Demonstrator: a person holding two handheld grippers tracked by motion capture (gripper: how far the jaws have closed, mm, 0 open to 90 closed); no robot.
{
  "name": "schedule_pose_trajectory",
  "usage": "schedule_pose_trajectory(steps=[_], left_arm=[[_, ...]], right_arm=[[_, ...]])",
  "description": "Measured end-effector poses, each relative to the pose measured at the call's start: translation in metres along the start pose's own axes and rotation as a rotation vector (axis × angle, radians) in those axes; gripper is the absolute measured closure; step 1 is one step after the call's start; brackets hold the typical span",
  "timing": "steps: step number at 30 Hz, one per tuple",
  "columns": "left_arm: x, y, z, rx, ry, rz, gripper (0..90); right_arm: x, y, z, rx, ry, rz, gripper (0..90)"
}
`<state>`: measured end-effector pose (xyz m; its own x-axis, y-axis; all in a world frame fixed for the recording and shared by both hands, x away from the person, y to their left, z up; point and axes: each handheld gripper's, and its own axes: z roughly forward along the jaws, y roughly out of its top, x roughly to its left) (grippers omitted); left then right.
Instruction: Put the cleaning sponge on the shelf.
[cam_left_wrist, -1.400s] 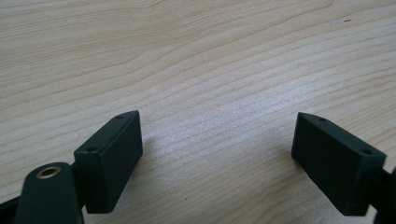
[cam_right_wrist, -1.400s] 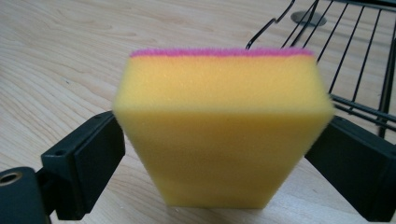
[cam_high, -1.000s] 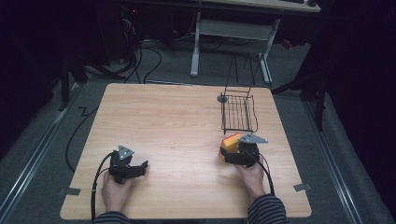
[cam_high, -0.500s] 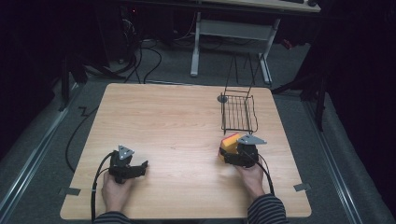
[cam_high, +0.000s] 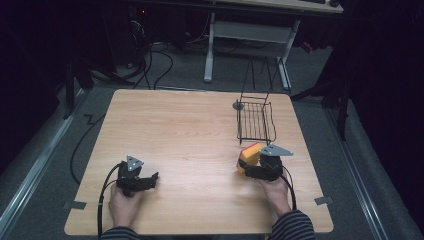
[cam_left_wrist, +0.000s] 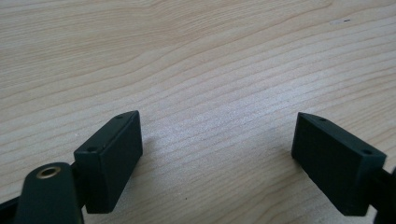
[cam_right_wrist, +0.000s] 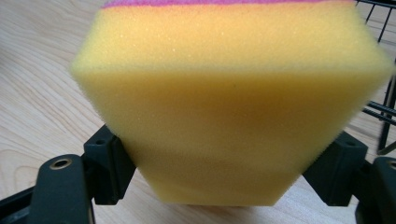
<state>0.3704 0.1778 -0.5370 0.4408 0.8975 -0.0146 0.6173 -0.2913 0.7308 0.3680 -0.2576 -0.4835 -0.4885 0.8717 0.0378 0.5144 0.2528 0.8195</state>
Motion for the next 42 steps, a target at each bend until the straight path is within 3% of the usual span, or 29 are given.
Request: schedule_pose_trajectory(steps=[12,29,42], left_arm=[[0.000,0.000,0.000,0.000,0.001,0.000,16.9],[0.000,0.000,0.000,0.000,0.000,0.000,16.9],[0.000,0.000,0.000,0.000,0.000,0.000,16.9]], right_arm=[[-0.006,0.005,-0.017,-0.026,0.023,0.050,22.3],[-0.014,0.031,-0.043,-0.085,0.031,0.037,22.4],[-0.030,0.047,-0.033,-0.058,-0.017,0.038,22.5]])
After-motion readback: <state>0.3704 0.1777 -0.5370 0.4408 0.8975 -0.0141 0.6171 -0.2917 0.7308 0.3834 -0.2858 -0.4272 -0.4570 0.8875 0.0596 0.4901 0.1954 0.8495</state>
